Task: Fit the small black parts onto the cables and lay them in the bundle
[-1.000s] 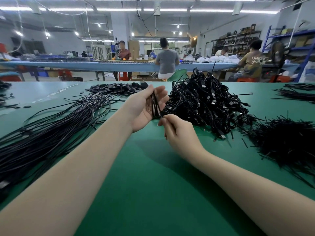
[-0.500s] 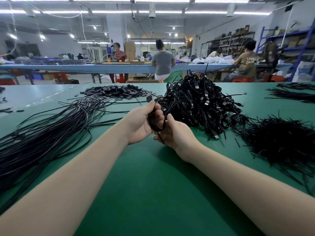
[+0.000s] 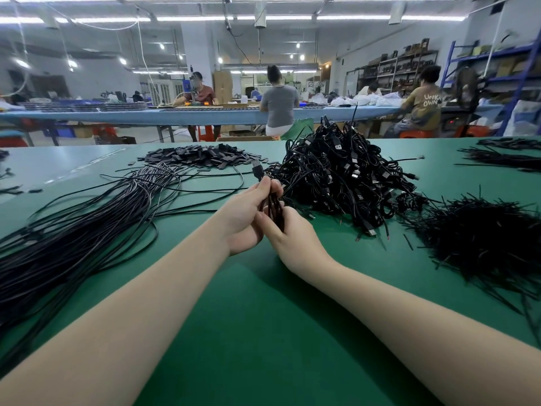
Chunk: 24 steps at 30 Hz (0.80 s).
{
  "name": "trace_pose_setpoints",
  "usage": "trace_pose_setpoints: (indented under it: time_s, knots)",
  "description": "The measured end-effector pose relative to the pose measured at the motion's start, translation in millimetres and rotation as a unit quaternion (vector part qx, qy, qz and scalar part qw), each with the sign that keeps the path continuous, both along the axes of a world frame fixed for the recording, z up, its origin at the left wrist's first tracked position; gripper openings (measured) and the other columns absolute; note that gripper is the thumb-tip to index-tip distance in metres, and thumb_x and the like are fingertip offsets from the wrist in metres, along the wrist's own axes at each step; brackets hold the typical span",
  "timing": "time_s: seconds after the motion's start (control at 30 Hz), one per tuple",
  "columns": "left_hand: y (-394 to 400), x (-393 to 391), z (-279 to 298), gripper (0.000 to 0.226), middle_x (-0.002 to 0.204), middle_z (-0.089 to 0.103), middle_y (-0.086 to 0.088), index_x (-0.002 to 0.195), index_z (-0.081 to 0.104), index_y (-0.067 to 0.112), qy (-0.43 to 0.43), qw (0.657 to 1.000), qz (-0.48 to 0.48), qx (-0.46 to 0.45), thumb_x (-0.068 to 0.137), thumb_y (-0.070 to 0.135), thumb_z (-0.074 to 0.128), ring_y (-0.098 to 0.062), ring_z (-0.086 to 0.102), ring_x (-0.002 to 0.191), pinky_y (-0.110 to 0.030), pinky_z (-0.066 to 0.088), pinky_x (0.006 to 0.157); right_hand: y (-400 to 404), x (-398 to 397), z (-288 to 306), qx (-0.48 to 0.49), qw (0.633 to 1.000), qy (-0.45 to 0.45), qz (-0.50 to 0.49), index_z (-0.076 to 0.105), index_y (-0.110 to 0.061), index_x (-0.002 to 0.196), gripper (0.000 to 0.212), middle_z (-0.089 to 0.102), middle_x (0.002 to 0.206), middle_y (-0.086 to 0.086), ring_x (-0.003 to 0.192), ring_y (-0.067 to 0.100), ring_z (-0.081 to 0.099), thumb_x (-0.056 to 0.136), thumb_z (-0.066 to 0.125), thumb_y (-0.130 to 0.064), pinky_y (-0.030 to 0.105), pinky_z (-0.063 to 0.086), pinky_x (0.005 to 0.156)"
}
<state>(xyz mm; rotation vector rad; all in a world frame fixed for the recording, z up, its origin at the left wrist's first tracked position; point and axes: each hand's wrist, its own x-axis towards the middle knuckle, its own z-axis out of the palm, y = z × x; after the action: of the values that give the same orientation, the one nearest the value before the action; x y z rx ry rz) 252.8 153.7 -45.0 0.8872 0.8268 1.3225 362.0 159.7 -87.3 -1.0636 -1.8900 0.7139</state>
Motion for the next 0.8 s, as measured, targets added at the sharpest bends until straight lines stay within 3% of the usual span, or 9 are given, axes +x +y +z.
trace_pose_setpoints:
  time_s: [0.07, 0.13, 0.37, 0.47, 0.67, 0.8]
  knots:
    - [0.4, 3.9, -1.4, 0.033, 0.080, 0.056, 0.001, 0.079, 0.055, 0.015, 0.016, 1.000, 0.014, 0.014, 0.103, 0.030, 0.038, -0.014, 0.053, 0.079, -0.028, 0.046, 0.089, -2.4, 0.3, 1.7, 0.000, 1.000, -0.008, -0.012, 0.051, -0.021, 0.093, 0.030, 0.062, 0.093, -0.005, 0.092, 0.022, 0.058, 0.092, 0.050, -0.050, 0.040, 0.046, 0.087]
    - [1.1, 6.0, -2.9, 0.032, 0.081, 0.057, 0.001, 0.080, 0.055, 0.014, 0.036, 0.998, 0.032, 0.033, 0.103, 0.028, 0.038, -0.013, 0.055, 0.081, -0.028, 0.047, 0.088, -5.1, 0.1, 4.2, -0.003, 1.000, -0.007, -0.011, 0.050, -0.016, 0.104, 0.034, 0.062, 0.104, -0.001, 0.101, 0.025, 0.058, 0.092, 0.050, -0.048, 0.048, 0.043, 0.093]
    - [1.0, 14.2, -11.7, 0.029, 0.077, 0.059, 0.007, 0.081, 0.060, 0.020, 0.112, 0.988, 0.088, 0.052, 0.102, 0.031, 0.043, -0.004, 0.057, 0.062, -0.017, 0.049, 0.063, -2.6, -2.5, 0.3, 0.024, 0.994, -0.090, -0.047, 0.042, -0.021, 0.098, 0.027, 0.053, 0.083, -0.011, 0.081, 0.021, 0.051, 0.093, 0.043, -0.047, 0.039, 0.031, 0.079]
    - [0.3, 16.7, -12.1, 0.030, 0.079, 0.059, 0.006, 0.081, 0.062, 0.021, 0.117, 0.987, 0.098, 0.056, 0.102, 0.031, 0.043, -0.006, 0.055, 0.066, -0.019, 0.048, 0.069, -1.7, -3.1, -0.8, 0.032, 0.993, -0.105, -0.053, 0.041, -0.021, 0.094, 0.027, 0.050, 0.079, -0.013, 0.076, 0.019, 0.046, 0.093, 0.041, -0.048, 0.039, 0.029, 0.076]
    - [0.1, 20.4, -14.6, 0.030, 0.082, 0.057, 0.004, 0.082, 0.061, 0.020, 0.112, 0.987, 0.102, 0.055, 0.102, 0.031, 0.042, -0.011, 0.052, 0.075, -0.022, 0.045, 0.076, 2.9, -0.8, -2.3, 0.110, 0.962, -0.220, -0.119, 0.042, -0.016, 0.096, 0.022, 0.058, 0.097, 0.005, 0.095, 0.032, 0.057, 0.098, 0.027, -0.031, 0.041, 0.029, 0.076]
    - [0.4, 22.3, -16.7, 0.030, 0.084, 0.057, 0.005, 0.083, 0.060, 0.020, 0.118, 0.985, 0.110, 0.064, 0.102, 0.031, 0.040, -0.010, 0.052, 0.076, -0.021, 0.045, 0.075, 2.0, 1.1, 1.6, 0.038, 0.986, -0.147, -0.072, 0.044, -0.014, 0.095, 0.022, 0.062, 0.098, 0.006, 0.093, 0.031, 0.056, 0.098, 0.032, -0.033, 0.043, 0.036, 0.084]
